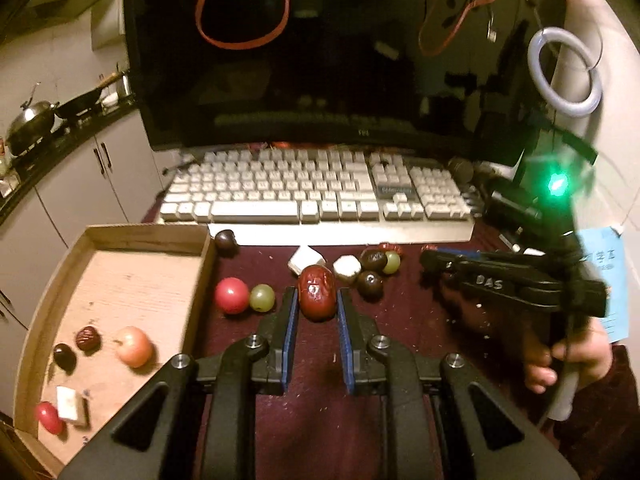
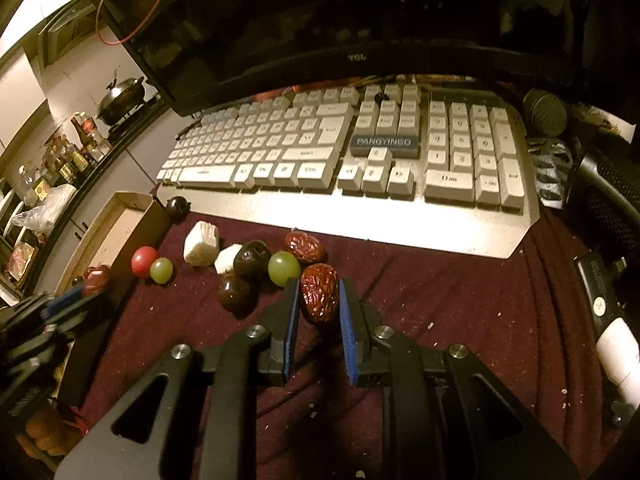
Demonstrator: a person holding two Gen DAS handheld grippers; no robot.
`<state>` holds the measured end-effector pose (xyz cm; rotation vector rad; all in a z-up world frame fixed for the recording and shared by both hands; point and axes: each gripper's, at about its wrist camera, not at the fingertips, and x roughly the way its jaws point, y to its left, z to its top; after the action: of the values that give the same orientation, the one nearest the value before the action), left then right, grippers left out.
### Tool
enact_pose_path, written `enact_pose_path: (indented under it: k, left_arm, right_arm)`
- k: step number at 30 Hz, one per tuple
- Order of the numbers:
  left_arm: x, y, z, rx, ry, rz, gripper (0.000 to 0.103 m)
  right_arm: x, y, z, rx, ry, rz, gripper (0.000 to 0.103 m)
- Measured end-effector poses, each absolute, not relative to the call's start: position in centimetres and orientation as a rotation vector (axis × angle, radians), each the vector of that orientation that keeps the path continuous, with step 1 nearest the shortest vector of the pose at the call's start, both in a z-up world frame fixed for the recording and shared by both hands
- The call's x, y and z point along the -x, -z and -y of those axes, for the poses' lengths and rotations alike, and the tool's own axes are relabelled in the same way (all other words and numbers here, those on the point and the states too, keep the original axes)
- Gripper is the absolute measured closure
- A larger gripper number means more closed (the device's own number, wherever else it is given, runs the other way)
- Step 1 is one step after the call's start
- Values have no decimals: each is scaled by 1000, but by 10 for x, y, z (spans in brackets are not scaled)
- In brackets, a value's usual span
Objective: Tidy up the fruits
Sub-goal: 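Carry both red dates into the tray and open both grippers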
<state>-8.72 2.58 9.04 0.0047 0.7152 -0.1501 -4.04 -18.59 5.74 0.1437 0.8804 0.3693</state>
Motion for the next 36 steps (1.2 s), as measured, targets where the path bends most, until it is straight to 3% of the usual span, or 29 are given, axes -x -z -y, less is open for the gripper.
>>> enact_pose_path:
  k: [14, 27, 36]
  left_arm:
    - [127, -124, -114, 87, -9, -577, 85]
    - [139, -110, -191, 149, -180, -561, 85]
    - [130, -85, -225, 159, -244, -620, 85]
  right_arm:
    - [36, -55, 180, -203, -341, -906, 82]
    - [60, -111, 25, -143, -634, -858, 82]
    - [70, -94, -63, -101, -713, -932, 82]
